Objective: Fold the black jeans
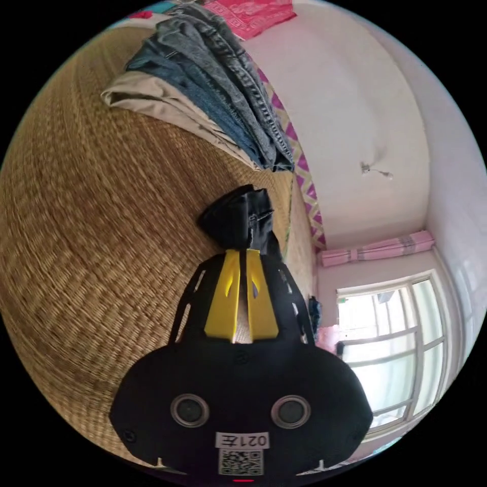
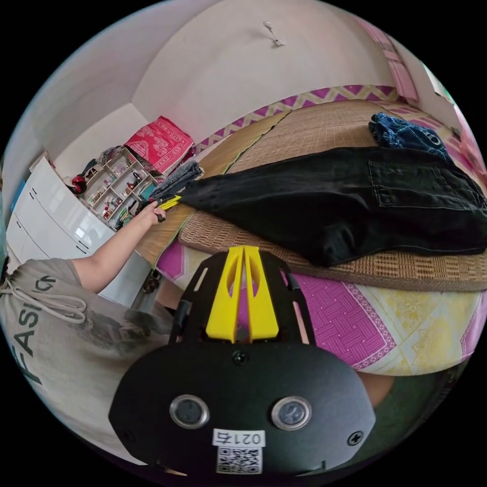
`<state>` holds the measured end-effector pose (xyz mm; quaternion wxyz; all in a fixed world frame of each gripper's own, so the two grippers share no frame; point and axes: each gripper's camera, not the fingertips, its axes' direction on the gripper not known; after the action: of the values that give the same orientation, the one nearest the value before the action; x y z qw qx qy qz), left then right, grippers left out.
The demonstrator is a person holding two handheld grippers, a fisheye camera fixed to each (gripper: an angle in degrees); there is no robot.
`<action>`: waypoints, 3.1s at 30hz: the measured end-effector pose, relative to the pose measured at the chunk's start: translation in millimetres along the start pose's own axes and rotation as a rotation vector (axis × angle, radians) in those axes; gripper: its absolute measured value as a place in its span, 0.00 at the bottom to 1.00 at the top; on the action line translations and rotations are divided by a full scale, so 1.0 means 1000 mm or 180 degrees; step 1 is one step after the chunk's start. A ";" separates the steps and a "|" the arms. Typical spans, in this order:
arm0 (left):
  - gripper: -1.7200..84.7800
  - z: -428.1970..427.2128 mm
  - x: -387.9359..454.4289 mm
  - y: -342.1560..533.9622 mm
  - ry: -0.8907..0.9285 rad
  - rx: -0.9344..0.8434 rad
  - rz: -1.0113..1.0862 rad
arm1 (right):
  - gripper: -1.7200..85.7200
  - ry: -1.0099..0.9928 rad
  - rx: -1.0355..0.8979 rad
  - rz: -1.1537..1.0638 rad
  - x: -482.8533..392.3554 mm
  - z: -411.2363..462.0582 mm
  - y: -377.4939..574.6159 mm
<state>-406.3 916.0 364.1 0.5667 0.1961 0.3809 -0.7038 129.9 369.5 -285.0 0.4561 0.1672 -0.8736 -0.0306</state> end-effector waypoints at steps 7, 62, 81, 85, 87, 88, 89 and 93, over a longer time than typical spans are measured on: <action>0.01 -0.067 0.227 0.040 -0.0064 0.0153 0.1374 | 0.01 0.0166 0.0021 -0.0291 0.029 -0.011 0.007; 0.01 -0.082 0.514 0.299 -0.0424 -0.0946 0.3634 | 0.09 -0.0592 0.2155 0.3166 0.489 -0.312 0.059; 0.01 -0.148 0.379 0.253 -0.0083 -0.0715 0.3085 | 0.08 0.2185 -0.0136 -0.2232 -0.266 0.129 -0.236; 0.01 -0.139 0.355 0.254 -0.0158 -0.0871 0.3070 | 0.07 0.2686 -0.0596 -0.2774 -0.303 0.274 -0.180; 0.01 -0.138 0.349 0.254 -0.0184 -0.0851 0.3087 | 0.07 0.2838 -0.0438 -0.2822 -0.330 0.277 -0.170; 0.01 -0.136 0.346 0.253 -0.0176 -0.0835 0.3092 | 0.07 0.2851 -0.0325 -0.2809 -0.344 0.276 -0.166; 0.01 -0.134 0.345 0.252 -0.0157 -0.0826 0.3091 | 0.07 0.2863 -0.0286 -0.2859 -0.354 0.281 -0.157; 0.01 -0.102 0.351 0.251 0.0087 -0.0836 0.3073 | 0.08 0.2981 -0.0565 -0.3186 -0.354 0.346 -0.114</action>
<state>-282.5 748.8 -27.2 0.8427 0.2861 0.3395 -0.3047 67.2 340.7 -788.4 0.7283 0.5079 -0.3964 -0.2334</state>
